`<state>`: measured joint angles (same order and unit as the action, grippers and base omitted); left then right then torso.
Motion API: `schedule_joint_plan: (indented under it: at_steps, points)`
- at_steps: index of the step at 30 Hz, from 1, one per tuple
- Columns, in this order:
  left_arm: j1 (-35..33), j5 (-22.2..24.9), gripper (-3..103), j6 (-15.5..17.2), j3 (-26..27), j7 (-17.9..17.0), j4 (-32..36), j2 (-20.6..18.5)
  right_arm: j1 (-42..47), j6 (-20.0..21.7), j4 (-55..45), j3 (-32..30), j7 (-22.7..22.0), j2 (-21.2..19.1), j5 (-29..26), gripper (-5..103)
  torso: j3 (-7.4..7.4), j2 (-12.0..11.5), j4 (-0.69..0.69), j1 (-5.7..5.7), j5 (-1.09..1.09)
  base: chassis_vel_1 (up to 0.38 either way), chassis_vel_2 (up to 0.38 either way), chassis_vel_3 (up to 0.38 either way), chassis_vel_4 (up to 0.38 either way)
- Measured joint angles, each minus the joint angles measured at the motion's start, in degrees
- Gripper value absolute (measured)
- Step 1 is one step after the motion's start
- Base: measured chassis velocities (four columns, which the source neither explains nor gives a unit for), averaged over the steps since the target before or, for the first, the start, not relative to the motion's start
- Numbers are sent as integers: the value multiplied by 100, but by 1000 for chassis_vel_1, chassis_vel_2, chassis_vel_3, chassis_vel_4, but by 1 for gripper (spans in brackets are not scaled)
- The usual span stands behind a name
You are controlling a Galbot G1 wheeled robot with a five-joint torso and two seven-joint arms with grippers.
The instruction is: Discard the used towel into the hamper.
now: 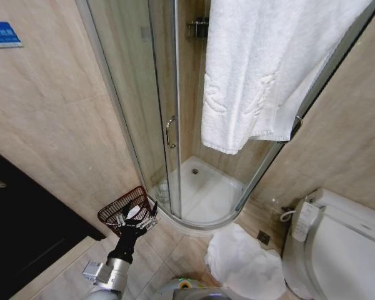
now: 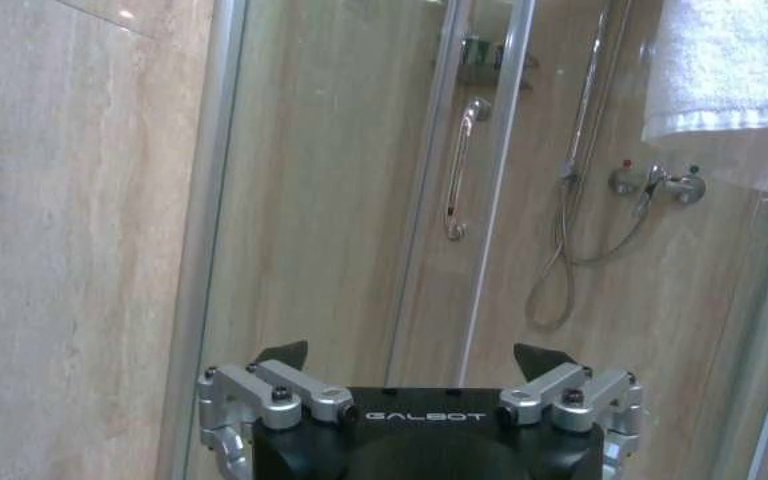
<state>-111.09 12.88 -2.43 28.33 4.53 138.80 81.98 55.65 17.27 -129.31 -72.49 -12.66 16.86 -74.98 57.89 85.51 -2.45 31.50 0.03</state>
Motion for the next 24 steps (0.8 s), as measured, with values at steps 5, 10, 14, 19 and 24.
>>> schedule_joint_plan:
  at_steps: [5,10,14,19,24]
  points:
    - [0,0,100,0,0,0,0,0,117,-52,-100,18,-44,132,110,100,0,0,-1,1,-3,0,0,0,0]
    - [0,0,100,0,0,0,0,0,182,-69,-133,36,-68,201,177,100,0,0,-1,0,-3,0,0,0,0]
    - [0,0,100,0,0,0,0,0,223,-76,-122,34,-68,221,211,100,0,0,-1,1,-4,0,0,0,0]
    - [0,0,100,0,0,0,0,0,280,-79,-106,32,-67,285,273,100,0,0,-1,0,-3,0,0,0,0]
    - [0,0,100,0,0,0,0,0,268,-97,-45,-3,-54,348,275,100,0,0,-1,1,-4,0,0,0,0]
